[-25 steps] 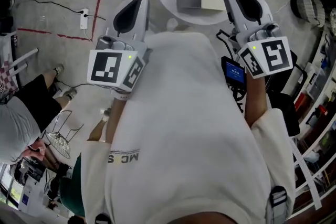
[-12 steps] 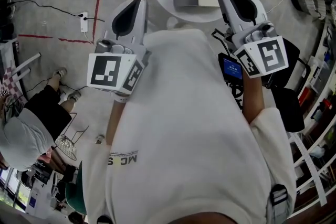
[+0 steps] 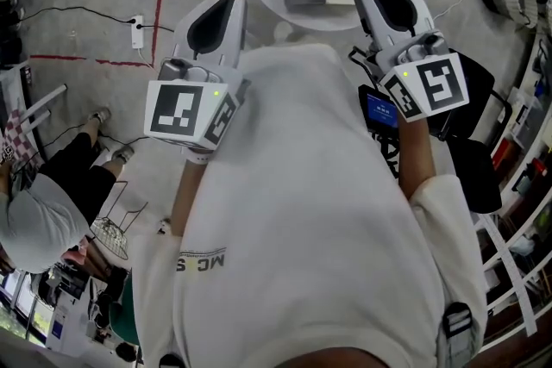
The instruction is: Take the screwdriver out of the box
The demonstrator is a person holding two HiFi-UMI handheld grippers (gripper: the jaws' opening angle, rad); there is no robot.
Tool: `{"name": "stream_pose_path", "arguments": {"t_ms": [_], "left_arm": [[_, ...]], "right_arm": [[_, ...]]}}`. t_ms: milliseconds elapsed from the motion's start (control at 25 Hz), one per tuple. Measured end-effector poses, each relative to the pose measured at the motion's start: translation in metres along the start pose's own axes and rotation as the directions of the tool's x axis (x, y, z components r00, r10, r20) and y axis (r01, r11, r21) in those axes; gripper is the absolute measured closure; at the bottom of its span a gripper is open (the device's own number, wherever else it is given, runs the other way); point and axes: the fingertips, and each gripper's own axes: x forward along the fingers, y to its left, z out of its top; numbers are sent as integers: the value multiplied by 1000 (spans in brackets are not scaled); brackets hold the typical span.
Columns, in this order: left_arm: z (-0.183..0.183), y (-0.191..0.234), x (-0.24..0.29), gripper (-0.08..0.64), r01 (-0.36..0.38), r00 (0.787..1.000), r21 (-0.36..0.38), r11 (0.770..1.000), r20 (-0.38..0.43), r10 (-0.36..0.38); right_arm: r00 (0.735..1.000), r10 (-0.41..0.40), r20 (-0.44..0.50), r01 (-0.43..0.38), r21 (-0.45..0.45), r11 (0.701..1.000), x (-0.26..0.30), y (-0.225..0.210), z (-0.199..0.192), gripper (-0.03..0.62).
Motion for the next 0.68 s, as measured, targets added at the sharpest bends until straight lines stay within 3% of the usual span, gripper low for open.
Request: {"name": "stream_pose_path", "arguments": {"t_ms": [680], "left_arm": [[-5,-5,3,558,18,1000,-3,1000,-18,-18]], "right_arm": [[1000,-1,-14,1,9,1000,1,0,-4,552]]}}
